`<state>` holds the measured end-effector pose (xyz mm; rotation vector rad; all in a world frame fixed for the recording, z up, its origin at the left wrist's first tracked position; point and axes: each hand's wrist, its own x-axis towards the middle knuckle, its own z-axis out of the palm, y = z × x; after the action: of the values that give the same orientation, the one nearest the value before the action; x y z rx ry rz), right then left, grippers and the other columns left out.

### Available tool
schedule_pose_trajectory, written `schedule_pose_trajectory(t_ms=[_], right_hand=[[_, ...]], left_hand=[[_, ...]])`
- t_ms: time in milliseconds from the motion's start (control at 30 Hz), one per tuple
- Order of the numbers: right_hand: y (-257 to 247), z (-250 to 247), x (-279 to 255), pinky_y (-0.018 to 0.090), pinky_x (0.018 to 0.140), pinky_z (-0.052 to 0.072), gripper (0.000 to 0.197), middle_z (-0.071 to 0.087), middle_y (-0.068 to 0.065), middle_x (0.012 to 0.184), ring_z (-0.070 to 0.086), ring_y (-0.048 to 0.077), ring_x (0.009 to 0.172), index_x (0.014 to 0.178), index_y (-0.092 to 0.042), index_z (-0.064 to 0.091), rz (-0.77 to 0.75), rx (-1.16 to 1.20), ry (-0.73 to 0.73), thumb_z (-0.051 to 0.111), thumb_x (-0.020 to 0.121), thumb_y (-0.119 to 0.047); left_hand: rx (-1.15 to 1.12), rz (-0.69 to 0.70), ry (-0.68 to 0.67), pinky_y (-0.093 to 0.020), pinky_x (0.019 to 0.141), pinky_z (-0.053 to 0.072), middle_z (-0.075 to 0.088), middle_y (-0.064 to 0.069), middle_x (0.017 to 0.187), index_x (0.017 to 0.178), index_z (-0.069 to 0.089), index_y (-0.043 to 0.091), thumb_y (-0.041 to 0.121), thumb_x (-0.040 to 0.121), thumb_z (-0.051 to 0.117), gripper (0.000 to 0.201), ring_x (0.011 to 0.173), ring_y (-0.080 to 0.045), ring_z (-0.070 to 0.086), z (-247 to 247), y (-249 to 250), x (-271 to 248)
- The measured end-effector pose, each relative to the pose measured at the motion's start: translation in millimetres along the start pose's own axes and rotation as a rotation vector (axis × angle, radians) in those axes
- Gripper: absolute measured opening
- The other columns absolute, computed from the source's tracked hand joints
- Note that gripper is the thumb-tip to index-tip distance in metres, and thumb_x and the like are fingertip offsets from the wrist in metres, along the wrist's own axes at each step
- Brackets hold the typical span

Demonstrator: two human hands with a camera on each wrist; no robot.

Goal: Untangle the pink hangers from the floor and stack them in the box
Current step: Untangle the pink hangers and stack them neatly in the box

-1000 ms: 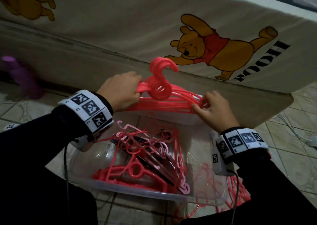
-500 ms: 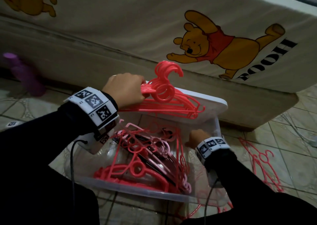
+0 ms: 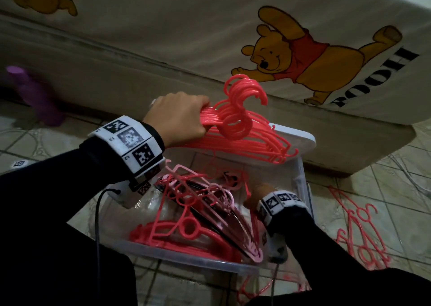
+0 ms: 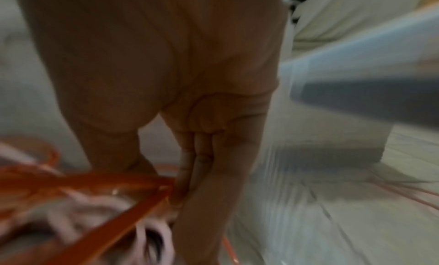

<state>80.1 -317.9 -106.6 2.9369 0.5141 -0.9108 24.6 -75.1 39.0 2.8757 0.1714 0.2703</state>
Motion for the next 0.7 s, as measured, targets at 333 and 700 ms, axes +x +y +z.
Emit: schedule_pose_trajectory(t_ms=[333,700], right_hand=[[-13,-66,-34,0.03,0.069,0.053,0.019,0.07,0.014,0.086,0.065,0.025,0.076,0.086,-0.003,0.069,-0.029,0.276,0.099,0.062,0.083,-0.02],[-24,-61,-36,0.023,0.045,0.036,0.022,0.058,0.01,0.06,0.047,0.015,0.043,0.077,0.0,0.067,0.009,0.678,0.079,0.064,0.084,-0.02]], left_hand=[[-0.109,-0.006,0.147,-0.032,0.067,0.033,0.069,-0.009,0.089,0.099,0.061,0.031,0.041,0.076,0.063,0.025,0.086,-0.038,0.062,-11,6,-1],[-0.107,-0.028,0.152,-0.031,0.067,0.033,0.069,-0.009,0.091,0.099,0.061,0.031,0.044,0.076,0.064,0.026,0.088,-0.038,0.062,-9,2,-1]])
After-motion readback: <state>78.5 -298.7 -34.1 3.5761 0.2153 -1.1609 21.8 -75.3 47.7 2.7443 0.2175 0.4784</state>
